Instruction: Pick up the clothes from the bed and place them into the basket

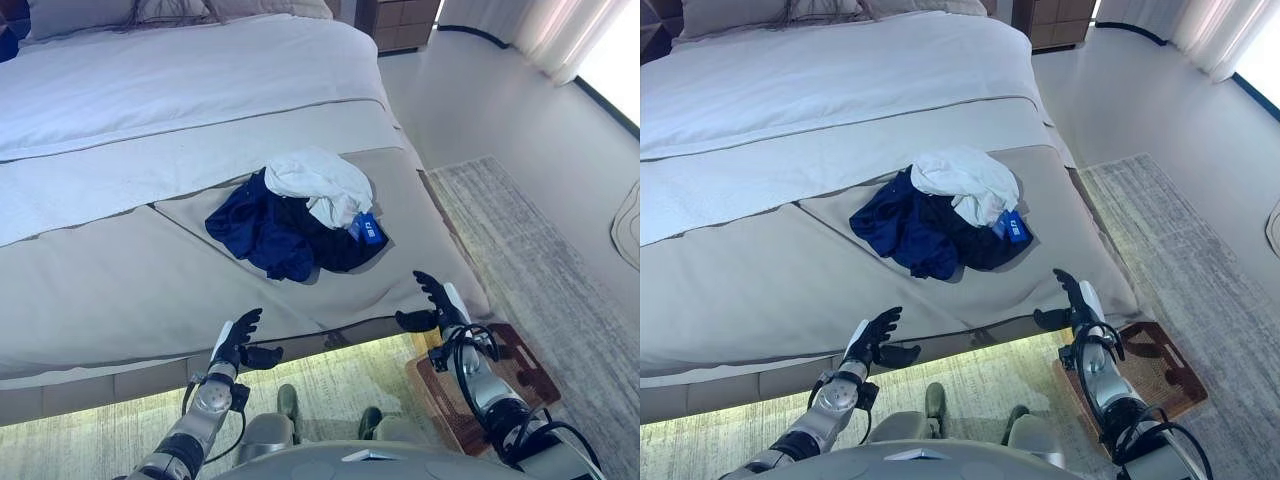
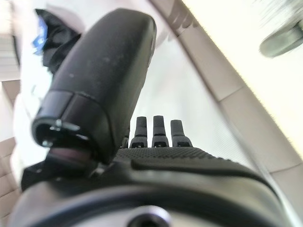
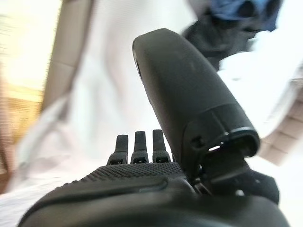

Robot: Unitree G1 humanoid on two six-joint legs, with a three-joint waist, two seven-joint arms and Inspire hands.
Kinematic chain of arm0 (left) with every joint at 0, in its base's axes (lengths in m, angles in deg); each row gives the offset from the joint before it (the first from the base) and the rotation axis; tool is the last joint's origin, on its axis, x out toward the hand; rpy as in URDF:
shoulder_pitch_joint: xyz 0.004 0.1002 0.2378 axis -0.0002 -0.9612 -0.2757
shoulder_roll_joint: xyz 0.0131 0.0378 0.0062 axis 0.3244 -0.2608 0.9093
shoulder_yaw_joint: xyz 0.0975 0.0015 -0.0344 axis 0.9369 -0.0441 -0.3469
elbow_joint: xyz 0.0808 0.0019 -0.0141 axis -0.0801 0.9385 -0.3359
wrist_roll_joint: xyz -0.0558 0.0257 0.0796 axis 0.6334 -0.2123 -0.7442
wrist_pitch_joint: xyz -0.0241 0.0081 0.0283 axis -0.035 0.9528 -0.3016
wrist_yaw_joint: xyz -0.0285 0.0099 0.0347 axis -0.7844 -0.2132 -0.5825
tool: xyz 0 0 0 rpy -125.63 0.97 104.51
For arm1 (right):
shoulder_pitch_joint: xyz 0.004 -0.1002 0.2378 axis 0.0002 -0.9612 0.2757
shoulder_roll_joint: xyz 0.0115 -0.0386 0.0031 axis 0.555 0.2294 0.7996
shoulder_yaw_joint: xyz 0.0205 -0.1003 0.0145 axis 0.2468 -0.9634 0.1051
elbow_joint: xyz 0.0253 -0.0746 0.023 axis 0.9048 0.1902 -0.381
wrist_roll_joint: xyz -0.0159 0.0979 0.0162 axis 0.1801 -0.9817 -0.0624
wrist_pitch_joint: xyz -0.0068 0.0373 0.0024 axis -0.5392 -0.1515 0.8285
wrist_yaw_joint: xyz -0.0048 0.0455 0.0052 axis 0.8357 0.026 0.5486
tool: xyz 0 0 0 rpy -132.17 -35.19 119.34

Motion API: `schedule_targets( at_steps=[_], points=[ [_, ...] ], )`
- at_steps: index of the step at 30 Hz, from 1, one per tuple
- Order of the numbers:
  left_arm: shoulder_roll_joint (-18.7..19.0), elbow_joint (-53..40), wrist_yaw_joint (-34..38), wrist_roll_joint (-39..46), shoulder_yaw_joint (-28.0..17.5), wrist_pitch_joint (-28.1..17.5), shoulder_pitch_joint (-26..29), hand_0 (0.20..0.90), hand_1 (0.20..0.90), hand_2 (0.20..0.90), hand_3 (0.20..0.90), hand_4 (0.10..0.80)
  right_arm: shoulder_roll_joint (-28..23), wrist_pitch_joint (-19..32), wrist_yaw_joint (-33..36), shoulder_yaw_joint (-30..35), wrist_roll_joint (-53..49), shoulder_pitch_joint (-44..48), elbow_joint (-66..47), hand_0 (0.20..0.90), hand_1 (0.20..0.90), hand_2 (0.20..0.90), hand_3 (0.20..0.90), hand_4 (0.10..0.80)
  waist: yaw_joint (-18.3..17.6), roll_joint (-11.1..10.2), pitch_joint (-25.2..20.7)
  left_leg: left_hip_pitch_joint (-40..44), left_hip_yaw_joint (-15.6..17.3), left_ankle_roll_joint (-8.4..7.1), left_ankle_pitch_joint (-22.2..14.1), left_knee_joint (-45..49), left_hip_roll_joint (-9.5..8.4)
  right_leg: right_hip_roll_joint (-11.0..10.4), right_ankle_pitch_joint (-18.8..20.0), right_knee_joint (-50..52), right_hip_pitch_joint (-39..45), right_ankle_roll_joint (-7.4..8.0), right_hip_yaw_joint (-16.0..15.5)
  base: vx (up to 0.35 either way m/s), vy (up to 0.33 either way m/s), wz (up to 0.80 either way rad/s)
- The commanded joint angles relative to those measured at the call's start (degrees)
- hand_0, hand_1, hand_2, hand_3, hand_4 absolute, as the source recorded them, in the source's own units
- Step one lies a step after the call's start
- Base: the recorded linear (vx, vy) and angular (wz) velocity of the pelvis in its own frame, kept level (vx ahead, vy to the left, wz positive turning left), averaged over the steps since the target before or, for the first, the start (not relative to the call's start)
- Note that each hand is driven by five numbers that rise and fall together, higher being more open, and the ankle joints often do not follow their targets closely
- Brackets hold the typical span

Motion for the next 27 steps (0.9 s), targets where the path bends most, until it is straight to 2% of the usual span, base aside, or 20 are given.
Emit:
schedule_targets(
  at_steps=[1, 2, 3, 6, 10, 15, 18, 24, 25, 27],
  points=[
    [3.5, -5.1, 0.5, 4.1, 1.1, -2.7, 2.2, 0.900, 0.900, 0.900, 0.900, 0.800, -6.0, 1.4, 3.1, 2.0, -3.2, 11.7, -5.2, 0.900, 0.900, 0.900, 0.900, 0.800, 0.5, -0.5, -1.6, -1.0, -3.6, 0.06, -7.6, 4.0, -3.17, 1.3, 6.0, -9.7, -3.1, -0.18, 3.5, 0.099, -0.179, 0.56],
    [3.9, -6.2, 0.3, 5.1, 1.4, -2.8, 3.0, 0.900, 0.900, 0.900, 0.900, 0.800, -7.0, -0.3, 4.0, 2.4, -3.9, 14.1, -5.9, 0.900, 0.900, 0.900, 0.900, 0.800, 0.1, -0.3, -1.2, -1.7, -4.5, 0.30, -7.9, 4.2, -3.21, 1.8, 6.1, -9.9, -4.1, -0.50, 5.7, 0.094, -0.166, 0.49],
    [4.2, -6.9, 0.2, 5.6, 1.5, -2.5, 3.2, 0.900, 0.900, 0.900, 0.900, 0.800, -7.4, -1.2, 4.2, 2.7, -4.6, 15.3, -6.2, 0.900, 0.900, 0.900, 0.900, 0.800, 0.0, -0.3, -1.1, -2.1, -4.8, 0.35, -8.0, 4.3, -3.23, 2.2, 5.4, -11.1, -3.6, -0.86, 6.2, 0.147, -0.194, 0.61],
    [4.2, -10.1, 0.0, 9.8, 1.7, -1.7, 3.7, 0.900, 0.900, 0.900, 0.900, 0.800, -10.2, -3.6, 3.3, 3.0, -9.0, 23.2, -5.4, 0.900, 0.900, 0.900, 0.900, 0.800, 1.9, -0.4, -1.0, -5.4, -4.0, -0.69, -6.7, 5.3, -2.32, 2.5, 4.0, -14.2, -0.5, -1.98, 2.9, 0.128, -0.174, 0.67],
    [5.5, -16.2, -1.1, 12.1, 3.7, -5.4, 4.2, 0.900, 0.900, 0.900, 0.900, 0.800, -14.4, -5.1, 3.1, 4.3, -12.5, 31.2, -3.3, 0.900, 0.900, 0.900, 0.900, 0.800, 4.0, 0.4, 1.6, -10.7, -5.3, -2.03, -6.0, 8.2, -2.14, 2.4, 2.2, -13.2, -2.0, -3.16, 0.7, -0.011, -0.080, 0.28],
    [7.9, -25.0, -0.9, 15.8, 4.7, -10.2, 5.0, 0.900, 0.900, 0.900, 0.900, 0.800, -19.3, -5.8, 4.0, 4.4, -17.9, 40.3, -0.9, 0.900, 0.900, 0.900, 0.900, 0.800, 5.7, 2.7, 6.8, -17.9, -6.0, -3.14, -5.8, 13.8, -2.10, 0.1, 0.9, -8.3, -8.3, -4.56, -2.3, -0.113, 0.024, 0.24],
    [8.9, -29.1, -0.3, 17.6, 5.9, -12.6, 5.6, 0.900, 0.900, 0.900, 0.900, 0.800, -20.4, -6.6, 5.0, 4.7, -20.8, 45.4, 1.6, 0.900, 0.900, 0.900, 0.900, 0.800, 6.4, 3.8, 9.7, -22.9, -6.0, -3.23, -7.3, 19.7, -2.64, -1.6, -0.3, -2.8, -13.4, -5.27, -3.2, -0.087, 0.053, 0.14],
    [9.4, -35.6, 2.2, 21.1, 6.7, -14.4, 7.0, 0.900, 0.900, 0.900, 0.900, 0.800, -21.5, -9.0, 8.6, 3.8, -22.3, 52.3, 6.0, 0.900, 0.900, 0.900, 0.900, 0.800, 7.4, 5.6, 13.9, -31.7, -5.6, -1.91, -10.1, 29.7, -4.14, -4.0, -4.0, 9.5, -22.4, -7.23, -3.9, -0.043, 0.034, 0.19],
    [9.5, -36.8, 2.5, 21.4, 6.7, -14.3, 7.0, 0.900, 0.900, 0.900, 0.900, 0.800, -21.6, -8.7, 8.4, 4.0, -22.7, 52.9, 6.6, 0.900, 0.900, 0.900, 0.900, 0.800, 7.6, 5.7, 14.6, -32.7, -5.6, -1.85, -12.1, 31.7, -4.30, -4.2, -6.1, 12.3, -23.6, -7.00, -3.5, 0.016, -0.034, 0.22],
    [9.6, -37.7, 3.0, 21.1, 7.3, -14.5, 7.4, 0.900, 0.900, 0.900, 0.900, 0.800, -21.7, -9.1, 8.5, 3.7, -23.8, 54.2, 7.3, 0.900, 0.900, 0.900, 0.900, 0.800, 7.9, 5.9, 15.8, -35.7, -5.0, -1.41, -13.1, 35.0, -4.59, -4.8, -7.0, 16.0, -26.4, -7.41, -3.8, -0.011, -0.036, 0.18]
  ],
)
